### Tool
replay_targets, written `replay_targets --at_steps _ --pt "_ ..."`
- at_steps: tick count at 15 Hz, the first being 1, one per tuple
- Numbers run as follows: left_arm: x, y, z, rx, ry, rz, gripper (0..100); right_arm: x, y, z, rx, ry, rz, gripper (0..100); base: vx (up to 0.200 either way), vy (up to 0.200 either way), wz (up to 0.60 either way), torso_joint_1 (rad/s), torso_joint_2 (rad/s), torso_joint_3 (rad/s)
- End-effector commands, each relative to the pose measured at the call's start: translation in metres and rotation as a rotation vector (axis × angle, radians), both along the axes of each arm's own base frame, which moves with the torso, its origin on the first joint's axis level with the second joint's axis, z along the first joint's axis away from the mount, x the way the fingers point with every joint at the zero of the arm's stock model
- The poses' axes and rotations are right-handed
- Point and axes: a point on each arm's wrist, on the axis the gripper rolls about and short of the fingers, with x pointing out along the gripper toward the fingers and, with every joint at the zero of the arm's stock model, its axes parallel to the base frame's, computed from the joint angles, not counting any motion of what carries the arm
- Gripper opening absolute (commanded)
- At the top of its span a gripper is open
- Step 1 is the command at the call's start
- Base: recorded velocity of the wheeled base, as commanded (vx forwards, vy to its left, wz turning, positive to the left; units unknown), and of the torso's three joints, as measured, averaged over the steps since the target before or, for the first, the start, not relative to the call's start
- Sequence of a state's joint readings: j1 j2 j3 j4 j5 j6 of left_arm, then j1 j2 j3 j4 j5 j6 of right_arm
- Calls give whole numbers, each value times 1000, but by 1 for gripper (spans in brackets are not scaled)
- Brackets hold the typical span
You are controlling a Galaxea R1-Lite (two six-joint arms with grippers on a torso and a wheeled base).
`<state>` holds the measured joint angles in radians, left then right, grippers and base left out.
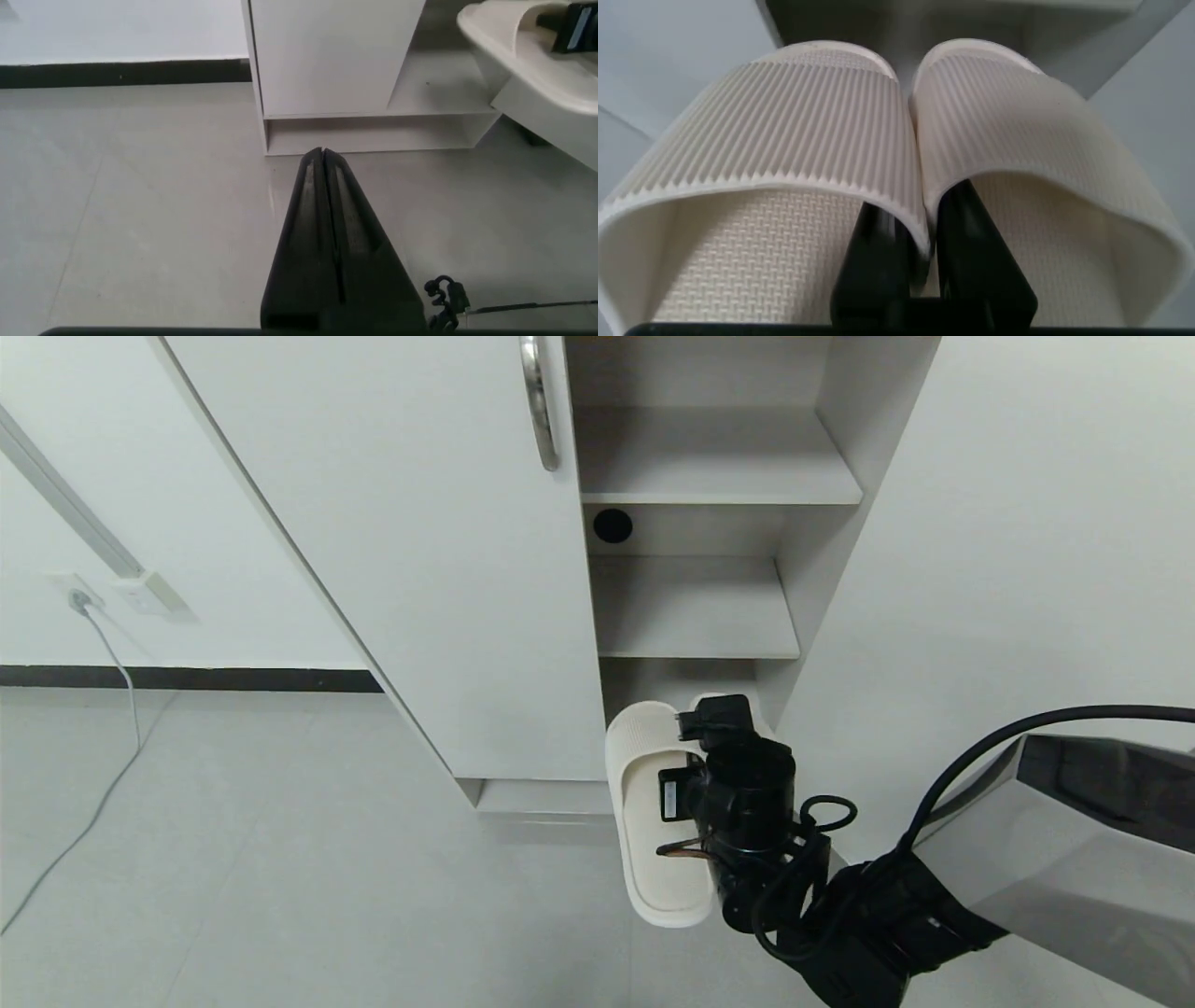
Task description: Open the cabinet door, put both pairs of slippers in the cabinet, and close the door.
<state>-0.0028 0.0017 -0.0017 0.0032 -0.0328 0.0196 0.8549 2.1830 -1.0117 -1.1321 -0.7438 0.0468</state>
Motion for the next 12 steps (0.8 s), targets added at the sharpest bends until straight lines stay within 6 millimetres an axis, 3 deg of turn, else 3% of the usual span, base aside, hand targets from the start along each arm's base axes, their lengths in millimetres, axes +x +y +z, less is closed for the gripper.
replay_targets --at_steps 1,4,12 --pt "0 0 0 0 1 0 0 2 -3 11 10 -74 -26 0 0 0 0 0 0 0" --pt "0 0 0 0 3 0 0 6 -8 16 4 -124 -55 0 0 0 0 0 0 0" --pt "0 0 0 0 1 0 0 9 -10 3 -26 -99 -64 0 0 0 0 0 0 0"
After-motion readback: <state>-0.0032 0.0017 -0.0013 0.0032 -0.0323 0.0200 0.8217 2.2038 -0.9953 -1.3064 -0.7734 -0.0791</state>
